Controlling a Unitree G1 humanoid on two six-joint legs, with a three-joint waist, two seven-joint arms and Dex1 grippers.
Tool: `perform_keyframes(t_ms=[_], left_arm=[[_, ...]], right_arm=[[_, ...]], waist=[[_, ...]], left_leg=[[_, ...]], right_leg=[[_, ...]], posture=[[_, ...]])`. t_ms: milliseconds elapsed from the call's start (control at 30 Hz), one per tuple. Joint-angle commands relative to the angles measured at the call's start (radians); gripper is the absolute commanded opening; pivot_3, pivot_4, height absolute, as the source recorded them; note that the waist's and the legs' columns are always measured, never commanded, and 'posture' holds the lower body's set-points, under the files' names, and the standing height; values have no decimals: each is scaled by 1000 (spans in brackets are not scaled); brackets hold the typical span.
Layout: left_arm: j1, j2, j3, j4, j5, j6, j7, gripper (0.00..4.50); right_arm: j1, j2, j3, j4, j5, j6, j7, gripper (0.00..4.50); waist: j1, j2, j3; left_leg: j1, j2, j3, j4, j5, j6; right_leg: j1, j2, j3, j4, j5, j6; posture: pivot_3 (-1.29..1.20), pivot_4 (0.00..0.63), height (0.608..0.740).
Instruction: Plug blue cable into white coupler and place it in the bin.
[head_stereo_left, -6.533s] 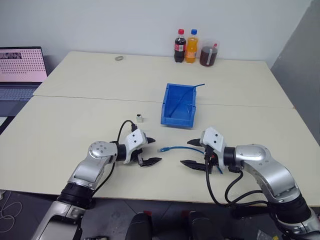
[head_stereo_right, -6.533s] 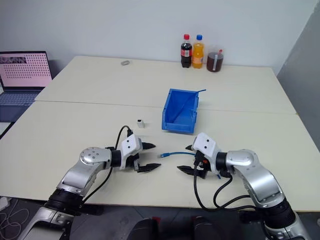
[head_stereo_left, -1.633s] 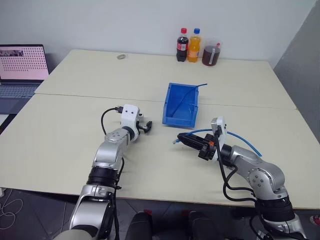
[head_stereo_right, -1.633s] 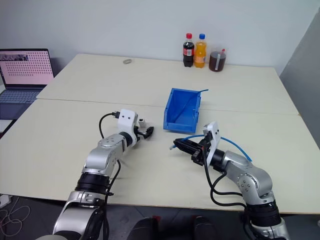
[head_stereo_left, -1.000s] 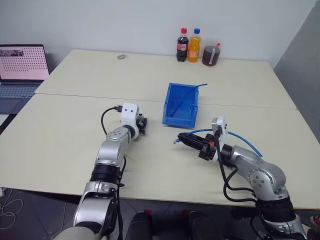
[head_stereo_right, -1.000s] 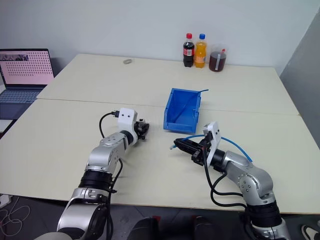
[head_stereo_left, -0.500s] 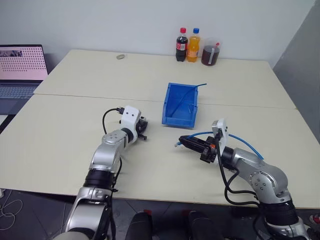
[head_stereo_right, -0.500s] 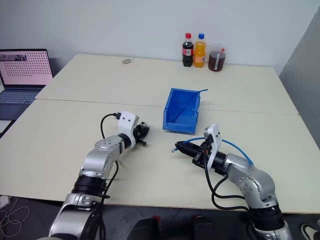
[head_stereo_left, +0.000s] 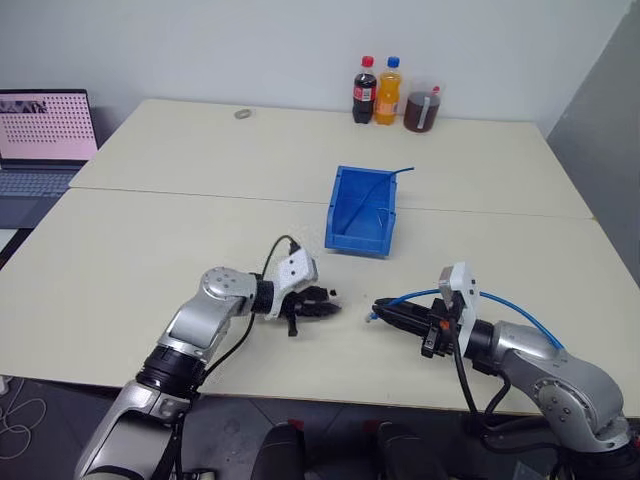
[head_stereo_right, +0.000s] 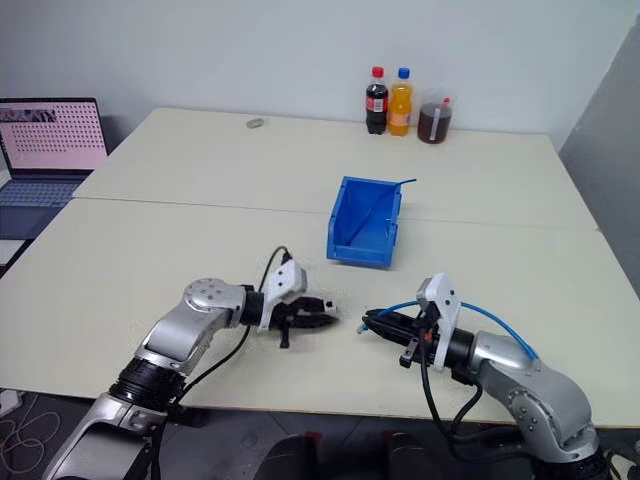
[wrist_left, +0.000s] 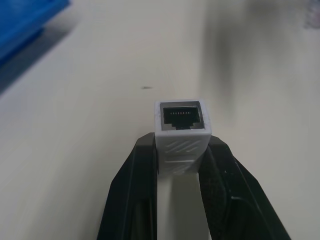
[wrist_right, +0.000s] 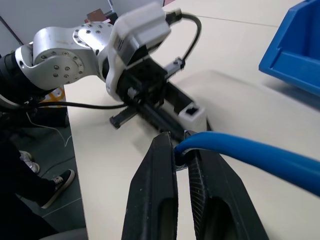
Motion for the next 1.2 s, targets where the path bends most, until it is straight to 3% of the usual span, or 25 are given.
perform_keyframes(t_ms=[33,533,733,1200], left_arm=[[-38,-8,-40,42,29,-60,-59,794],[-80,-47,-85,147,90,-141,-134,794],[-82,-46,-84,152,98,-145,-143,794],[-74,-40,-77,153,111,-150,-138,794]], right_arm=[[-5,-30,-27,-49,-5,-17,-2,36],[-320,-3,232,127,-218,-39,41,36],[-348,-18,312,203,-315,-117,107,36],[-352,-39,362,267,-427,-207,211,36]], waist=[[0,0,0],[0,0,0],[0,0,0],[0,0,0]], left_leg=[[0,0,0,0,0,0],[0,0,0,1,0,0],[0,0,0,1,0,0],[0,0,0,1,0,0]], right_leg=[[0,0,0,0,0,0],[0,0,0,0,-1,1],[0,0,0,0,0,-1],[0,1,0,2,0,-1]], posture=[[0,150,740],[0,150,740],[0,150,740],[0,150,740]])
